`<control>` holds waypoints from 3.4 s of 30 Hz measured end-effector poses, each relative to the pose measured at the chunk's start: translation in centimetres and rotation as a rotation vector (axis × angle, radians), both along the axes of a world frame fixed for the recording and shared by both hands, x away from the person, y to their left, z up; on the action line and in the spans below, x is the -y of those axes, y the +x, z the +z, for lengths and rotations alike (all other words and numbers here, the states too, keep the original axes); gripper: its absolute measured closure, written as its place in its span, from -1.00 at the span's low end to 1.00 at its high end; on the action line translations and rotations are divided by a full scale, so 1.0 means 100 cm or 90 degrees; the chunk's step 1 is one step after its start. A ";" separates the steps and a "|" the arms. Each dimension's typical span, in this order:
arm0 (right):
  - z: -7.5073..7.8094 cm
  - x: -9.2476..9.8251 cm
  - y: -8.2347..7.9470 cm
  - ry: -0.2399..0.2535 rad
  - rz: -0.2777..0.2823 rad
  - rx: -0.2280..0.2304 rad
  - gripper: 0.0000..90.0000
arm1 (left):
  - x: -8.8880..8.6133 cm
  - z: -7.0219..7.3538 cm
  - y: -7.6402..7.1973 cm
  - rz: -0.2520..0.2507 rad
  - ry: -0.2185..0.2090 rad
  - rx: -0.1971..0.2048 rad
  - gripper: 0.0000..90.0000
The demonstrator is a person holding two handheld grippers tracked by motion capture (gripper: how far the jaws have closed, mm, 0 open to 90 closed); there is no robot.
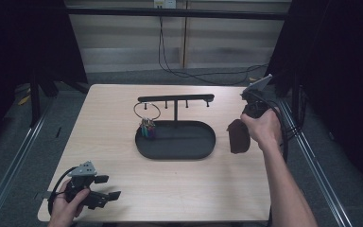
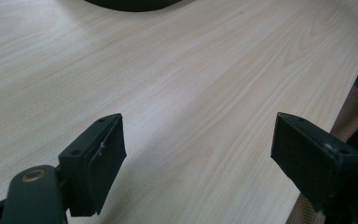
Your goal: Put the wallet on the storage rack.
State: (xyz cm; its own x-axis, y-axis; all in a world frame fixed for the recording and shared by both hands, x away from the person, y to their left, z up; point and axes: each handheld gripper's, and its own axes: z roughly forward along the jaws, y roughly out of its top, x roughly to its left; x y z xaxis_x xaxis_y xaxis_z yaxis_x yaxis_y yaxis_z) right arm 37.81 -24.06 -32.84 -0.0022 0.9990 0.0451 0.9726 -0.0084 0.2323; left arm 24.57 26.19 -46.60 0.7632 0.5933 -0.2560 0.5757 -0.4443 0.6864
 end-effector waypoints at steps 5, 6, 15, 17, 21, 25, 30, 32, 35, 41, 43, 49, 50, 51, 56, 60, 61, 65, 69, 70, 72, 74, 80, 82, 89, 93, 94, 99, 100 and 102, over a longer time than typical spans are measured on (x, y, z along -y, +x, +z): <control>0.011 -0.004 0.001 -0.007 0.007 0.001 0.94 | -0.001 0.000 0.000 -0.002 0.000 -0.001 -0.62; 0.014 -0.005 0.001 -0.008 0.011 0.000 0.94 | -0.001 0.000 0.000 -0.003 0.000 -0.001 -0.62; 0.024 -0.019 0.007 0.012 0.037 0.002 0.94 | 0.002 -0.001 -0.001 0.001 0.004 -0.001 -0.62; 0.026 -0.023 0.008 0.018 0.043 0.006 0.94 | 0.002 -0.001 -0.001 0.000 0.004 -0.001 -0.62; 0.027 -0.032 0.010 0.030 0.059 0.010 0.94 | 0.001 -0.001 -0.001 0.002 0.003 -0.001 -0.62; 0.025 -0.037 0.013 0.050 0.069 0.009 0.94 | 0.001 -0.001 -0.001 -0.001 0.005 -0.003 -0.62; 0.018 -0.043 0.016 0.071 0.078 0.013 0.94 | 0.000 -0.001 0.000 -0.003 0.007 -0.003 -0.62; 0.016 -0.045 0.017 0.081 0.079 0.015 0.94 | 0.000 0.000 0.000 0.000 0.007 -0.002 -0.62; 0.015 -0.047 0.018 0.103 0.075 0.035 0.94 | 0.000 -0.001 -0.001 0.004 0.006 0.000 -0.62; 0.006 -0.043 0.019 0.153 0.057 0.058 0.95 | 0.000 -0.001 -0.001 0.003 0.006 -0.003 -0.62; 0.004 -0.043 0.019 0.162 0.055 0.062 0.95 | 0.000 -0.001 -0.001 0.002 0.011 -0.003 -0.62; -0.007 -0.044 0.019 0.196 0.056 0.069 0.95 | 0.000 -0.001 -0.001 0.001 0.011 -0.005 -0.61; -0.008 -0.043 0.020 0.206 0.056 0.069 0.95 | 0.000 -0.001 -0.001 0.004 0.011 -0.005 -0.60; -0.010 -0.042 0.020 0.213 0.054 0.066 0.95 | 0.000 -0.001 -0.001 0.004 0.012 -0.004 -0.60; -0.021 -0.042 0.021 0.231 0.048 0.068 0.95 | 0.000 -0.001 -0.001 0.006 0.013 -0.003 -0.60; -0.027 -0.044 0.023 0.248 0.046 0.068 0.95 | 0.000 -0.001 -0.001 0.006 0.015 -0.002 -0.60; -0.029 -0.045 0.023 0.253 0.047 0.068 0.95 | 0.000 -0.001 -0.001 0.006 0.015 -0.003 -0.60; -0.036 -0.048 0.025 0.266 0.045 0.074 0.95 | 0.000 -0.001 -0.001 0.005 0.016 -0.003 -0.60; -0.046 -0.051 0.027 0.280 0.039 0.067 0.95 | 0.000 -0.002 -0.001 0.005 0.017 -0.004 -0.60; -0.049 -0.051 0.027 0.285 0.044 0.065 0.95 | 0.000 -0.002 -0.001 0.006 0.016 -0.007 -0.60; -0.054 -0.050 0.028 0.295 0.042 0.070 0.95 | 0.000 -0.002 -0.001 0.007 0.017 -0.007 -0.60; -0.059 -0.050 0.029 0.304 0.041 0.065 0.95 | 0.000 -0.002 -0.001 0.007 0.019 -0.006 -0.60; -0.068 -0.052 0.030 0.323 0.037 0.063 0.95 | -0.001 -0.002 -0.002 0.013 0.021 0.001 -0.60; -0.070 -0.053 0.031 0.318 0.036 0.060 0.95 | -0.001 -0.002 -0.001 0.013 0.021 -0.001 -0.60; -0.078 -0.053 0.033 0.314 0.027 0.063 0.95 | 0.000 0.000 -0.002 0.009 0.022 0.006 -0.60; -0.082 -0.048 0.032 0.292 0.023 0.061 0.93 | 0.001 -0.001 -0.002 0.010 0.027 0.005 -0.60; -0.084 -0.047 0.033 0.285 0.020 0.060 0.93 | 0.001 -0.001 -0.002 0.010 0.026 0.004 -0.60; -0.091 -0.046 0.036 0.275 0.010 0.052 0.92 | 0.000 -0.001 -0.001 0.010 0.027 0.005 -0.60; -0.092 -0.046 0.037 0.277 0.008 0.060 0.92 | 0.000 -0.001 0.000 0.010 0.024 0.003 -0.60; -0.095 -0.047 0.039 0.262 0.009 0.051 0.92 | -0.001 -0.001 0.000 0.014 0.023 0.005 -0.60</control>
